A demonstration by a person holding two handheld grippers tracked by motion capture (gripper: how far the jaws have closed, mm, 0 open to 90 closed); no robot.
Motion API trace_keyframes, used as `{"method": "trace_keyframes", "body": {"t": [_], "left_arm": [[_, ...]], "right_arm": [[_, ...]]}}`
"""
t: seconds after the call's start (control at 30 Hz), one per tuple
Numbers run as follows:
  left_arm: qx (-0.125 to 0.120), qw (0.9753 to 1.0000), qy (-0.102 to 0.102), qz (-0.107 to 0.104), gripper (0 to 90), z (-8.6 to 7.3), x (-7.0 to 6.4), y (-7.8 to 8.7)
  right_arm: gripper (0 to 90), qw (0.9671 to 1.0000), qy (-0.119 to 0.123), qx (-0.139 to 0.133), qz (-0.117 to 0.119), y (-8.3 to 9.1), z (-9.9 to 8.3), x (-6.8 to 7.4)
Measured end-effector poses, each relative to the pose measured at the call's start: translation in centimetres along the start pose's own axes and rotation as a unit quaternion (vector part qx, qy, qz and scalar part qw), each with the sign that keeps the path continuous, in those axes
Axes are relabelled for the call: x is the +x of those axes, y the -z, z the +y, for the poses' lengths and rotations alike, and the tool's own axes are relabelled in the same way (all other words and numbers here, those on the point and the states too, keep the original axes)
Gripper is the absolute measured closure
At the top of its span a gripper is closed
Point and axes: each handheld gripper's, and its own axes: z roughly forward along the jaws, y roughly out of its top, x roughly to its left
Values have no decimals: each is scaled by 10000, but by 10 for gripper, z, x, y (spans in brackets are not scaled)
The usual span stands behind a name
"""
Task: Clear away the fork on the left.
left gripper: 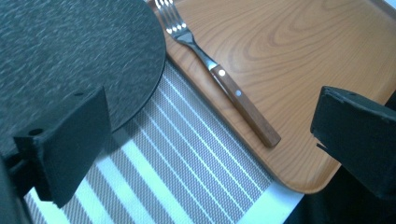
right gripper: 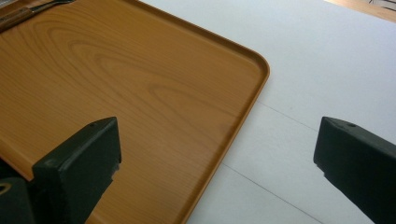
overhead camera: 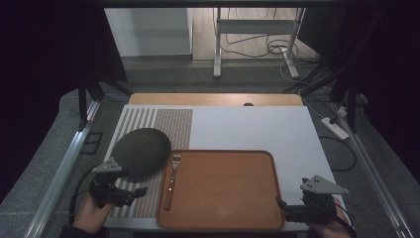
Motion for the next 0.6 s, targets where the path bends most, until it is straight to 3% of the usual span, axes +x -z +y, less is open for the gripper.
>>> {"method": "trace_keyframes", "body": {"t": [0.3,0.6], "left_arm": [[-1,9999,112,97,0,-13,0,10],[-166,9994,139,271,0,-20,-2,21]], "right_arm": [[13,10000,2,20,-16,0,0,0],[13,10000,-7,31,-23,-1,0,0]]}}
